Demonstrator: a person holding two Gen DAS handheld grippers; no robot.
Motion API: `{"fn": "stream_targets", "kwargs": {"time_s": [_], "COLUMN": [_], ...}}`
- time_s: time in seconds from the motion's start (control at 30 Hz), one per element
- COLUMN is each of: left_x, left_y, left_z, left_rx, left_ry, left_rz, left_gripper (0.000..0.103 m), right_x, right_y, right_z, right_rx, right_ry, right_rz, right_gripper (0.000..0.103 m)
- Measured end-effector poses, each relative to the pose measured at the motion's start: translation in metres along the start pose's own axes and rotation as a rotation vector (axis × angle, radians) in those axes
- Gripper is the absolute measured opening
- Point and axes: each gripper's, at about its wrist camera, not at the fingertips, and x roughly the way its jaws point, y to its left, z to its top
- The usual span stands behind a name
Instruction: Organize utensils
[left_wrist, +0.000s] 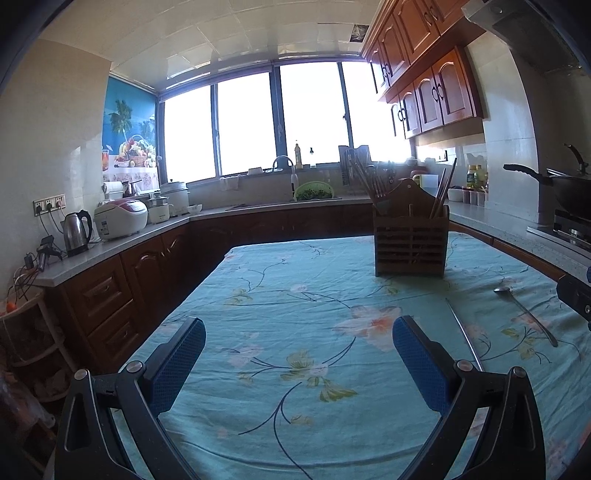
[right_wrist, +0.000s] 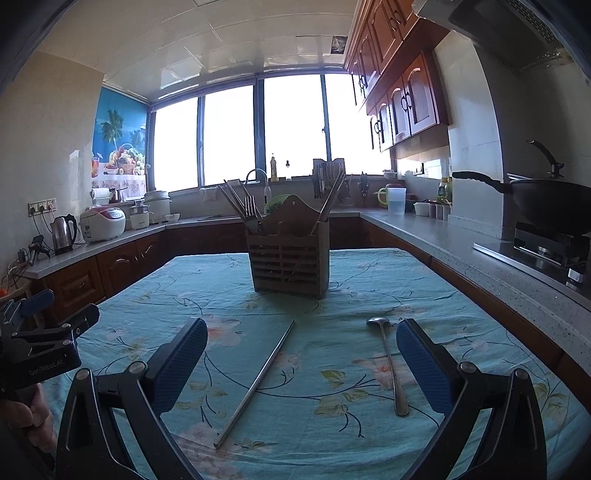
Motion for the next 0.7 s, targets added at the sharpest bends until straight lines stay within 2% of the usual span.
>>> {"fn": "stream_targets", "kwargs": {"time_s": [0.17,0.33,0.5,0.7], "left_x": [-0.005,-0.013,-0.012,-0.016], "left_y": [-0.003,-0.002,-0.003,-0.004], "left_z": [-0.002,-0.005,-0.011,-0.009], "left_rx": [-0.013,-0.033,-0.049,-0.053], "left_ry": [0.0,-0.018,0.026,0.022], "left_rz": [-0.016,-0.019,-0.036,-0.03], "left_gripper": [0.102,0.102,0.102,0.102], "right_x": [-0.005,-0.019,-0.022,-0.022], "right_y": [-0.005,-0.004,-0.001,0.0], "right_z": [-0.005,-0.014,-0.013,-0.012], "right_rx": [0.03,0.024,0.015,0.011], "right_ry": [0.024,0.002,-0.006,-0.011], "right_rz": [0.015,0.003,-0.002,0.001], "right_gripper": [0.103,0.103,0.103,0.103]}}
